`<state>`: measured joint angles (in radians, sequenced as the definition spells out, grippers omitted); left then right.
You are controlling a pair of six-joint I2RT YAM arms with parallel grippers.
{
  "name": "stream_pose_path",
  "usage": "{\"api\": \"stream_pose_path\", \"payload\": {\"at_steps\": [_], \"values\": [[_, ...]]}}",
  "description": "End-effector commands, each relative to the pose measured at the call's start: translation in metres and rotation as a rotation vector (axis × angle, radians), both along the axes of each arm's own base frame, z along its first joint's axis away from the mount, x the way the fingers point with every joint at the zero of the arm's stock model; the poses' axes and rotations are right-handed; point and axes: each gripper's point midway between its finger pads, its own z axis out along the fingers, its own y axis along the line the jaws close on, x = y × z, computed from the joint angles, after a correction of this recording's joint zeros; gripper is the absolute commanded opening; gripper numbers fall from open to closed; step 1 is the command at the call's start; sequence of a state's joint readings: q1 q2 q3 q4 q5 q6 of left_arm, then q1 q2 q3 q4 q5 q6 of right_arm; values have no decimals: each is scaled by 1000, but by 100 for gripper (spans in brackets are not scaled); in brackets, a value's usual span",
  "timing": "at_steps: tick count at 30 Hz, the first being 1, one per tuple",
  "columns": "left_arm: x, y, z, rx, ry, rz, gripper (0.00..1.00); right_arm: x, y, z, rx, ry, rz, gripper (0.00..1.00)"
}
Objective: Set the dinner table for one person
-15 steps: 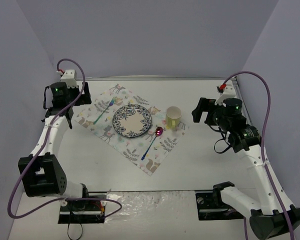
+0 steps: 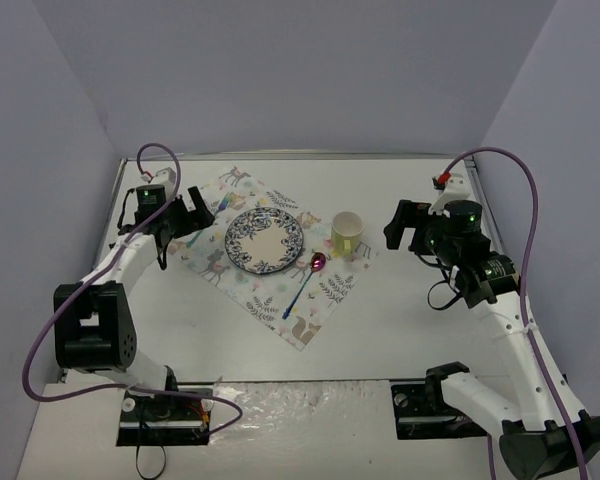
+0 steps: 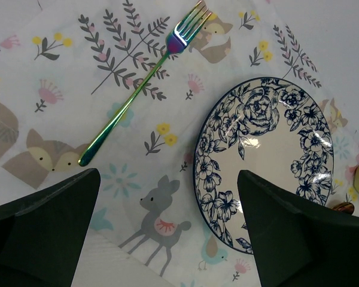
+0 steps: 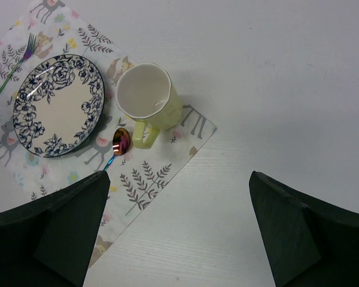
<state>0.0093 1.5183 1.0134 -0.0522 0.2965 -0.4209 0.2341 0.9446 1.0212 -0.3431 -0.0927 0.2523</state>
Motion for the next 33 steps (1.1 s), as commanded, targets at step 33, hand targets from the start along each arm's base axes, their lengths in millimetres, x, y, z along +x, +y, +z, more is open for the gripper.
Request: {"api": "stream_pose_path", "payload": {"at_steps": [33], "values": [[46, -11, -38, -112, 83, 26, 97, 5, -6, 6, -1, -50, -36, 100]]}}
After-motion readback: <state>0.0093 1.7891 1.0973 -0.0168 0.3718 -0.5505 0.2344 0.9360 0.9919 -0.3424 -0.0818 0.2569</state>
